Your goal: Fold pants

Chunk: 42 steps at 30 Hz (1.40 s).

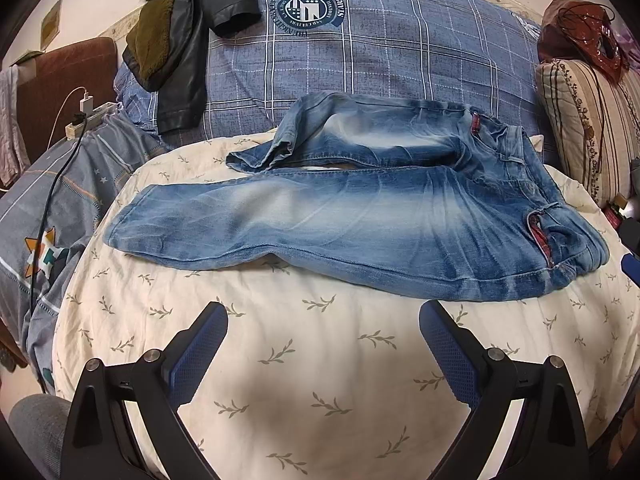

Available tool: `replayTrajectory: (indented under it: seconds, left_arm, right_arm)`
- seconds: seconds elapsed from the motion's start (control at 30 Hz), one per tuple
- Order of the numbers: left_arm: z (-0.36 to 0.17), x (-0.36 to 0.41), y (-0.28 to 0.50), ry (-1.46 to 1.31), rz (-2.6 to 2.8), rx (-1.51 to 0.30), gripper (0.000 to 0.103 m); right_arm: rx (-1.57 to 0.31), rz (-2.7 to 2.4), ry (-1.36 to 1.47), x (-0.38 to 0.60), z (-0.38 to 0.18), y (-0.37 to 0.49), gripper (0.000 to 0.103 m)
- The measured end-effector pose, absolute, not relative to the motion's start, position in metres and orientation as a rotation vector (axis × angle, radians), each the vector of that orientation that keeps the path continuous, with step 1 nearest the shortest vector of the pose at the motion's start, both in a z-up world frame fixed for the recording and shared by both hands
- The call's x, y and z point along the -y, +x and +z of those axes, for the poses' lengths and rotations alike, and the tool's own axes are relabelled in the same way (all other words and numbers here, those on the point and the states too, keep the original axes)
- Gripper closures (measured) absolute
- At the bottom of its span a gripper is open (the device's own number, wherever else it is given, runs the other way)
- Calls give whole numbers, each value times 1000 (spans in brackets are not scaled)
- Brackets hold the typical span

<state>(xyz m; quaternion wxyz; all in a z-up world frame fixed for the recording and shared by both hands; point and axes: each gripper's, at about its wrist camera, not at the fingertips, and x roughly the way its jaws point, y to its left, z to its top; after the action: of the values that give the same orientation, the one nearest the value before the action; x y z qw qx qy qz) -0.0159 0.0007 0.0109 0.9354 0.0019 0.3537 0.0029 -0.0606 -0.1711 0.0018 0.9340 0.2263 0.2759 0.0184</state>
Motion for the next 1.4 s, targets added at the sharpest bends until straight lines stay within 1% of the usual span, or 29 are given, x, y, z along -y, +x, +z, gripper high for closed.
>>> replayTrajectory:
  seconds: [0.2, 0.4, 0.5, 0.6, 0.73, 0.77, 0.83, 0.87, 0.9, 0.93, 0.97, 1.0, 1.03, 1.07, 1.1, 1.13, 1.17, 1.2, 1.23, 1.33, 1.4]
  left_arm:
    - [10, -4, -14, -17, 3, -730, 6]
    - [6, -12, -4, -63, -20, -777, 6]
    - [1, -19, 7, -117, -54, -832, 6]
    - [-4, -25, 27, -190, -116, -896, 6]
    - [-12, -28, 64, -286, -206, -999, 6]
    - [-15, -27, 76, -315, -222, -1024, 6]
    - [-21, -29, 93, -354, -220, -1049, 6]
    - [-21, -29, 101, -355, -196, -1043, 6]
    - [-20, -29, 108, -349, -184, -1034, 6]
    - [-20, -28, 117, -351, -179, -1034, 6]
    - [-21, -29, 126, -360, -159, -1040, 6]
    - [-23, -29, 133, -365, -128, -1042, 7]
    - [-23, -28, 140, -357, -101, -1045, 13]
    - [-22, -27, 149, -323, -53, -1051, 23]
    - [-21, -28, 154, -282, 15, -1051, 56]
    - [-20, -32, 158, -269, 53, -1053, 75]
    - [-21, -39, 160, -287, 60, -1053, 80]
    - [-22, -46, 161, -314, 51, -1054, 88]
    - [-24, -52, 162, -326, 45, -1053, 91]
    - [-29, -65, 154, -340, 6, -1050, 94]
    - [-23, -68, 144, -335, -14, -1066, 95]
  right_arm:
    - [-588, -9, 480, 181, -1, -61, 14]
    - [-623, -47, 534, 201, -9, -60, 14]
    - [-682, -67, 600, 214, -21, -57, 14]
    - [-767, -86, 675, 225, -37, -48, 18]
    - [-890, -86, 787, 253, -50, -8, 18]
    - [-909, -86, 804, 258, -54, 1, 20]
    - [-894, -86, 819, 268, -62, 13, 37]
    - [-884, -84, 810, 268, -63, 15, 41]
    - [-868, -88, 810, 269, -64, 14, 51]
    - [-860, -100, 820, 271, -67, 11, 57]
    - [-862, -100, 832, 272, -68, 8, 60]
    - [-861, -99, 837, 274, -68, 9, 69]
    - [-854, -107, 823, 275, -64, 8, 78]
    - [-843, -97, 829, 277, -61, 7, 80]
    - [-828, -87, 834, 279, -58, 7, 83]
    - [-814, -79, 824, 278, -53, 6, 84]
    - [-801, -73, 788, 273, -46, 5, 84]
    - [-797, -68, 772, 271, -43, 7, 85]
    - [-794, -63, 738, 267, -37, 6, 85]
    - [-818, -63, 731, 264, -34, 2, 86]
    - [-823, -70, 761, 267, -34, -10, 87]
